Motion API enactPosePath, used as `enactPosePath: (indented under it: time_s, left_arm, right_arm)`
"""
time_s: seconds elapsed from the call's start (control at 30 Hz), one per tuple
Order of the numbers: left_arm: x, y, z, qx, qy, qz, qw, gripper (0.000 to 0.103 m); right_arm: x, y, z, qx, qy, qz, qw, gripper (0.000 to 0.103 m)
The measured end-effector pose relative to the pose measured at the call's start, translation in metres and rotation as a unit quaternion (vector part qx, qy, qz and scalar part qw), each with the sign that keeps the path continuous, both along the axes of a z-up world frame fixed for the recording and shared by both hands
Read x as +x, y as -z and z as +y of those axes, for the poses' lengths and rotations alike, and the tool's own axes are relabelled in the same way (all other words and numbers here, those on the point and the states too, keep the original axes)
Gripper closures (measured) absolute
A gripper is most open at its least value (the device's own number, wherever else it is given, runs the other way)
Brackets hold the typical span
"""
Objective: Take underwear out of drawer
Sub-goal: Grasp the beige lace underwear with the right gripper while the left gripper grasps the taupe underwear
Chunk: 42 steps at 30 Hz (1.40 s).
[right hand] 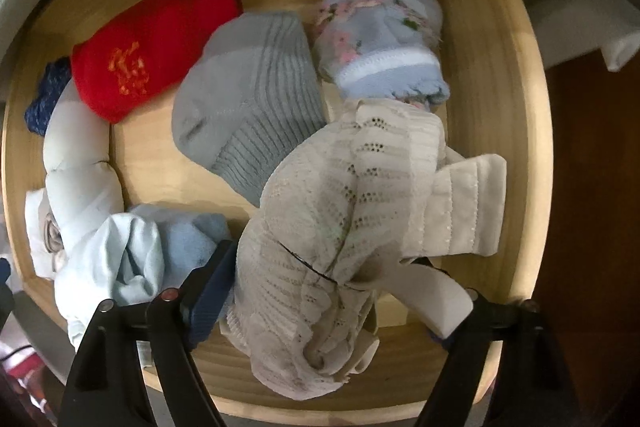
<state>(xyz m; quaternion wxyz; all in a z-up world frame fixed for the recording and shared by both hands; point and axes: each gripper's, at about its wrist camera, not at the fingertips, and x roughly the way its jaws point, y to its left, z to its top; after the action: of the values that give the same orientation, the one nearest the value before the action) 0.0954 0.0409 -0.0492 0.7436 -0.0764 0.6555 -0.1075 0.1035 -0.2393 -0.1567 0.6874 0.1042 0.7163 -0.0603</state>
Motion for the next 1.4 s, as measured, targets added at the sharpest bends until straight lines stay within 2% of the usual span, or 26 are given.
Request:
enactPosePath:
  time_s: [0.1, 0.33, 0.53, 0.6, 0.63, 0.67, 0.7, 0.77, 0.9, 1.07, 1.17, 1.4]
  left_arm:
    - [0.003, 0.007, -0.003, 0.002, -0.010, 0.022, 0.9997, 0.005]
    - [0.005, 0.018, -0.009, 0.000, -0.023, 0.040, 0.9989, 0.007]
    - [0.012, 0.017, -0.012, -0.013, -0.019, 0.037, 0.9991, 0.029]
    - [0.015, 0.018, -0.014, -0.015, -0.019, 0.036, 0.9991, 0.036]
    - [0.015, 0.019, -0.016, -0.019, -0.016, 0.037, 0.9990, 0.050]
    - [0.017, 0.021, -0.019, -0.023, -0.013, 0.041, 0.9988, 0.060]
    - [0.017, 0.023, -0.020, -0.023, -0.011, 0.046, 0.9986, 0.060]
    - [0.017, 0.027, -0.024, -0.019, -0.010, 0.049, 0.9986, 0.060]
    - [0.021, 0.033, -0.026, 0.000, -0.023, 0.049, 0.9985, 0.060]
    - [0.026, 0.046, -0.027, 0.010, -0.033, 0.062, 0.9975, 0.060]
    - [0.028, 0.050, -0.033, 0.030, -0.028, 0.057, 0.9975, 0.060]
    - [0.033, 0.056, -0.043, 0.047, -0.027, 0.056, 0.9969, 0.055]
  right_arm:
    - [-0.005, -0.003, 0.011, 0.008, -0.002, -0.011, 1.000, 0.045]
    - [-0.016, -0.020, 0.024, -0.006, -0.019, -0.054, 0.998, 0.047]
    - [-0.039, -0.050, 0.032, 0.009, -0.023, -0.108, 0.994, 0.047]
    - [-0.049, -0.052, 0.034, 0.016, -0.025, -0.121, 0.992, 0.047]
    - [-0.053, -0.051, 0.034, 0.017, -0.027, -0.126, 0.991, 0.047]
    - [-0.057, -0.058, 0.032, 0.016, -0.030, -0.131, 0.991, 0.047]
    - [-0.060, -0.055, 0.034, 0.016, -0.032, -0.136, 0.990, 0.046]
    - [-0.070, -0.070, 0.013, 0.026, -0.030, -0.135, 0.990, 0.046]
    - [-0.056, -0.068, -0.006, 0.052, -0.020, -0.134, 0.989, 0.046]
    - [-0.055, -0.065, -0.008, 0.064, -0.016, -0.133, 0.989, 0.045]
    - [-0.055, -0.065, -0.008, 0.068, -0.016, -0.134, 0.989, 0.045]
    - [-0.057, -0.067, -0.015, 0.075, -0.014, -0.132, 0.988, 0.045]
